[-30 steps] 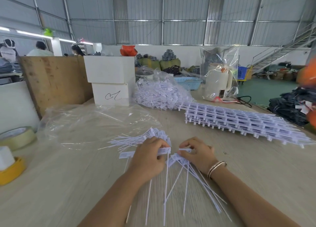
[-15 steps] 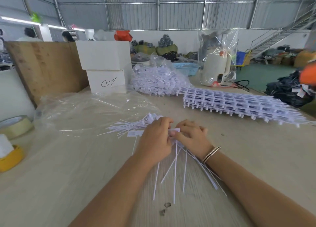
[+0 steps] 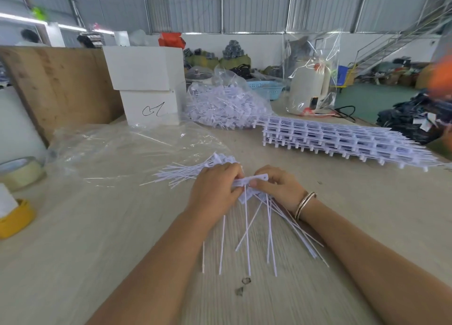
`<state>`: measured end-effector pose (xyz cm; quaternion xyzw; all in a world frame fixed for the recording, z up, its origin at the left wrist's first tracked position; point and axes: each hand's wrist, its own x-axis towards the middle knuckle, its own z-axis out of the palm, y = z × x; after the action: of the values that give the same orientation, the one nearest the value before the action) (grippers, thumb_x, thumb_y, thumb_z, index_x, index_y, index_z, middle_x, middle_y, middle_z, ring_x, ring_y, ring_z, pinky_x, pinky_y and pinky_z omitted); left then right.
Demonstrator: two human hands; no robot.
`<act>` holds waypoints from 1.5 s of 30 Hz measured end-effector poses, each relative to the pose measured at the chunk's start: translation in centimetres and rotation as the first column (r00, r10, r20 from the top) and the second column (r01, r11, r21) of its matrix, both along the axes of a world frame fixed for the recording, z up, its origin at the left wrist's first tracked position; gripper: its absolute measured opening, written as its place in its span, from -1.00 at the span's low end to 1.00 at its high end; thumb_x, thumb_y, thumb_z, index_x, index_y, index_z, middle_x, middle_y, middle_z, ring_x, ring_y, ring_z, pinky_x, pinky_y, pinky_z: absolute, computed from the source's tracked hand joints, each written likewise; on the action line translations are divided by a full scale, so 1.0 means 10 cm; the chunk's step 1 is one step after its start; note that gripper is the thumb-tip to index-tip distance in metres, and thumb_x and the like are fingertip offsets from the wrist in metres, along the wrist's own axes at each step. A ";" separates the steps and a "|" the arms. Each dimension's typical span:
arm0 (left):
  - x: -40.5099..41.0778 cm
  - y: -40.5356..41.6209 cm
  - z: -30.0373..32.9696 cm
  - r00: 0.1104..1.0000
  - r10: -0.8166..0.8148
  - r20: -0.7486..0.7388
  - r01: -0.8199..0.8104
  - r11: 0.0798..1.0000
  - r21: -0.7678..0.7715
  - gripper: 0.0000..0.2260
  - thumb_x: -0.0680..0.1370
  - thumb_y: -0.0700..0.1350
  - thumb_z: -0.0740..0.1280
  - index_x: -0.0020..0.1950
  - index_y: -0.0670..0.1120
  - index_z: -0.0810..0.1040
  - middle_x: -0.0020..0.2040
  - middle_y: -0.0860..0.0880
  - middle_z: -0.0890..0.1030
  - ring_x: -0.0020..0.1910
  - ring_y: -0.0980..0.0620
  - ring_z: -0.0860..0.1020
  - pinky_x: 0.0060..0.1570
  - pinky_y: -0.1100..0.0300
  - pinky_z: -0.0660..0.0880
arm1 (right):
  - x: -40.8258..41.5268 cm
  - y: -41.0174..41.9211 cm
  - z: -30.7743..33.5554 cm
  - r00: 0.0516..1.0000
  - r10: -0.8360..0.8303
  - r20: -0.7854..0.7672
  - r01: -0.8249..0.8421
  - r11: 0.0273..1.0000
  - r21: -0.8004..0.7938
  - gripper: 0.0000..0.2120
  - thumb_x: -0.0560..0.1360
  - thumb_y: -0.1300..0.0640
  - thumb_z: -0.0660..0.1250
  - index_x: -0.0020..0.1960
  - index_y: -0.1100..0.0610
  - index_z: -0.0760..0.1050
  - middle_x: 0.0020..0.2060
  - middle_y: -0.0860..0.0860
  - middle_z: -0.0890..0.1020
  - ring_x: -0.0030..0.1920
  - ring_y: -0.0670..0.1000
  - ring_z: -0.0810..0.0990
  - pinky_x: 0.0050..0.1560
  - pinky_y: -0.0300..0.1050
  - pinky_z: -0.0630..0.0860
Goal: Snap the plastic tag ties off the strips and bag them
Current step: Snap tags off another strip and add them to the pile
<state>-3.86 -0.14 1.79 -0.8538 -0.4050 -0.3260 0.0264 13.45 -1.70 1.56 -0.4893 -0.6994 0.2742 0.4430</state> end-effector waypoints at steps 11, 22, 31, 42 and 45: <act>-0.06 0.07 -0.08 0.969 -0.018 0.248 0.092 0.952 -0.292 -0.96 0.47 -0.01 0.40 -0.11 0.09 0.65 -0.23 0.16 0.64 -0.27 0.21 0.54 -0.23 0.29 0.44 | 0.05 0.00 -0.04 0.986 -0.014 0.166 -0.005 0.994 0.112 -0.94 0.48 0.26 0.35 -0.11 0.20 0.60 -0.21 -0.01 0.55 -0.26 -0.27 0.46 -0.17 -0.46 0.33; -0.09 0.13 -0.13 0.950 -0.001 0.313 0.084 0.965 -0.249 -0.91 0.43 -0.16 0.44 -0.10 -0.07 0.57 -0.30 0.20 0.47 -0.25 0.30 0.45 -0.29 0.47 0.31 | 0.18 0.10 -0.07 0.884 -0.201 0.422 0.226 0.974 -0.010 -0.97 0.50 -0.04 0.31 -0.12 -0.13 0.49 -0.02 -0.13 0.51 0.06 -0.10 0.45 0.08 -0.10 0.15; -0.01 0.04 -0.05 0.995 -0.038 0.093 0.046 0.995 -0.085 -0.84 0.47 -0.22 0.35 0.03 -0.08 0.57 -0.01 0.04 0.58 0.03 0.00 0.50 0.07 0.02 0.38 | 0.07 -0.01 -0.06 0.880 -0.399 0.257 0.322 0.900 0.294 -0.77 0.47 -0.19 0.21 -0.01 -0.13 0.55 -0.02 -0.21 0.47 0.07 -0.17 0.39 -0.03 -0.17 0.05; -0.13 0.05 -0.01 0.989 -0.052 0.140 0.069 0.991 -0.118 -0.67 0.44 -0.24 0.26 0.16 0.01 0.56 0.06 0.10 0.59 0.06 0.06 0.52 0.14 0.01 0.38 | 0.10 0.10 -0.06 0.985 -0.155 0.081 0.151 0.987 0.049 -0.84 0.51 0.18 0.30 -0.22 0.02 0.56 -0.09 -0.03 0.59 0.08 0.09 0.50 0.27 0.17 0.30; -0.14 0.07 -0.03 0.997 -0.077 0.024 0.079 0.987 -0.139 -0.55 0.43 -0.32 0.26 0.27 0.02 0.49 0.18 0.10 0.53 0.19 0.08 0.42 0.18 0.12 0.26 | 0.11 0.13 -0.08 0.987 -0.128 0.101 0.126 0.992 0.022 -0.85 0.53 0.21 0.28 -0.19 0.08 0.56 -0.09 0.01 0.59 0.06 0.11 0.52 0.25 0.16 0.34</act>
<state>-5.27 0.57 1.50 -0.8657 -0.3933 -0.3055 -0.0499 14.51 -0.36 0.75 -0.5429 -0.6907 0.2147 0.4267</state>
